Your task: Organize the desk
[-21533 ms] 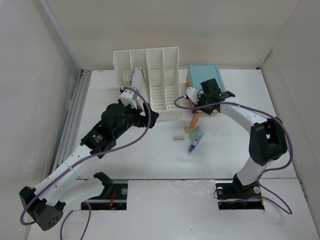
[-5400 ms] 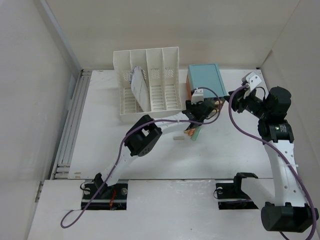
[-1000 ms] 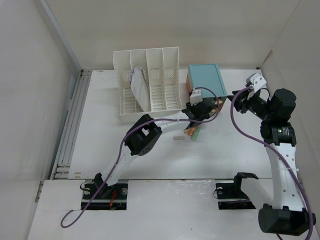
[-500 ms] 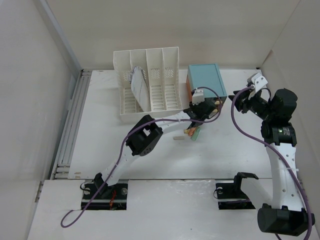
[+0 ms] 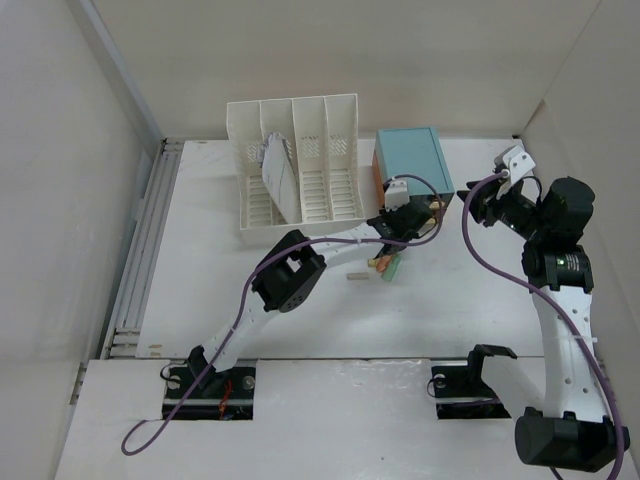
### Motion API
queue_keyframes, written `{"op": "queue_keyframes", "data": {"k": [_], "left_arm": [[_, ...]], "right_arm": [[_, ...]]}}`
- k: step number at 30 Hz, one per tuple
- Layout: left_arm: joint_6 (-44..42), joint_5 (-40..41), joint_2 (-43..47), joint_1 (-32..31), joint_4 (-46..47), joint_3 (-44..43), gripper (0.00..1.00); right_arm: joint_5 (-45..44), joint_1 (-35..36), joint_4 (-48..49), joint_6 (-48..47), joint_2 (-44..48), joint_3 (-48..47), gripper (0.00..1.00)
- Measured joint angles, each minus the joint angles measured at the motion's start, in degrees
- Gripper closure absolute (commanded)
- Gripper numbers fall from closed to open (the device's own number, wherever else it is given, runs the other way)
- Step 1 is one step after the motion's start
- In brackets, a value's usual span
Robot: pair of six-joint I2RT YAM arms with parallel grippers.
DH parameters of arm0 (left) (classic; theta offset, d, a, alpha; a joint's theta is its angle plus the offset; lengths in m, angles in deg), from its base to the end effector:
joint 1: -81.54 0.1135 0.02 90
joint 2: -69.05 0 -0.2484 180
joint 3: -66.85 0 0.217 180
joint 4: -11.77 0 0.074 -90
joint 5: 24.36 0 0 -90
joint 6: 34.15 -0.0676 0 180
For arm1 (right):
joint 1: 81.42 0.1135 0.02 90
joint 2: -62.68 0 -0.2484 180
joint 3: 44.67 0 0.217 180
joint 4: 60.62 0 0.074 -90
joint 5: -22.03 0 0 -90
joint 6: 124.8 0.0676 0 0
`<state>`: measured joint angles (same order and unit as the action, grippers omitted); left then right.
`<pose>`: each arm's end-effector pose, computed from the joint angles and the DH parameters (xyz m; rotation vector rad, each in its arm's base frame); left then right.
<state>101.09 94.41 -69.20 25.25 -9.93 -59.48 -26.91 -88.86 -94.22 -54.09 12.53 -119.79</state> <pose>0.3204 -0.4217 0.1603 -0.0852 2.1205 -0.5317 0.1853 0.0206 0.3771 -0.6817 1.5477 0.2666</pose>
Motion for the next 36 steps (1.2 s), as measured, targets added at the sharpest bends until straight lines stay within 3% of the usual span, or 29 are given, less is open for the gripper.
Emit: {"op": "queue_keyframes", "data": {"k": [6,36], "left_arm": [[0.79,-0.46,0.02,0.0,0.26,0.37,1.0],[1.79,-0.22,1.57,-0.7,5.97,5.22,1.0]], "right_arm": [[0.0,0.0,0.0,0.0,0.0,0.0,0.65],[0.09,-0.46,0.0,0.0,0.9,0.0,0.65]]}}
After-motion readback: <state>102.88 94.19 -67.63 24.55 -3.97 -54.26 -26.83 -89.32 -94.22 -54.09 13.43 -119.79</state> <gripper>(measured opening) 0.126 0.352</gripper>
